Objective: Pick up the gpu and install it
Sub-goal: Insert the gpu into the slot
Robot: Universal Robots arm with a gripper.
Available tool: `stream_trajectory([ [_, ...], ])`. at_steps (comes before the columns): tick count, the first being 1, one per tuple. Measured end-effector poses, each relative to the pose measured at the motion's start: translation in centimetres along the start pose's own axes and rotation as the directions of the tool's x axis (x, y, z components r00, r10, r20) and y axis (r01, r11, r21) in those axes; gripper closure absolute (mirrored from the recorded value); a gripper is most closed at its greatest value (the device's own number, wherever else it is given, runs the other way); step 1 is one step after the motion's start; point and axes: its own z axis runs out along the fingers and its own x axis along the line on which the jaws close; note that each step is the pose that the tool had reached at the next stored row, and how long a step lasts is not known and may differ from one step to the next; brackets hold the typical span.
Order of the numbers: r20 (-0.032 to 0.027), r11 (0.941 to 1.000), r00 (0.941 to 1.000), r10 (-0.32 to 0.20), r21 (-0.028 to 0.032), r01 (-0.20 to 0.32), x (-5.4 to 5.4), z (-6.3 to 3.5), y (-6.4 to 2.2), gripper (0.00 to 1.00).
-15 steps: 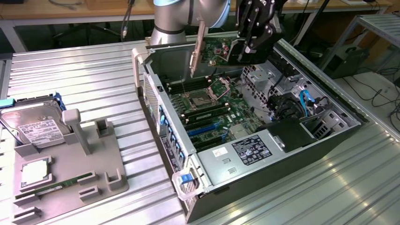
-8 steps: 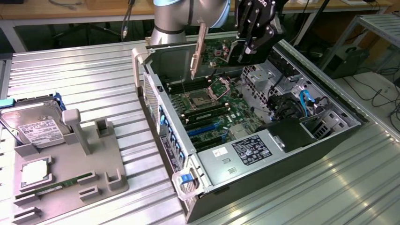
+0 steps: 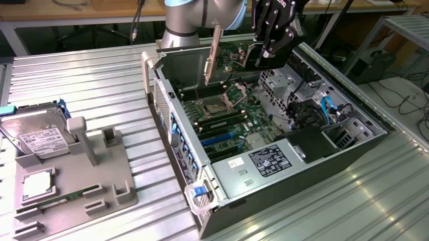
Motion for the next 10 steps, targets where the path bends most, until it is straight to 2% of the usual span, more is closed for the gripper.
stream_trajectory([
  [4,-0.0018,0.9989,0.9989,-0.046,-0.0012,0.046,-0.1,0.02,0.01,0.73],
  [10,-0.0025,0.9974,0.9974,-0.072,-0.002,0.072,-0.2,0.1,0.01,0.73],
])
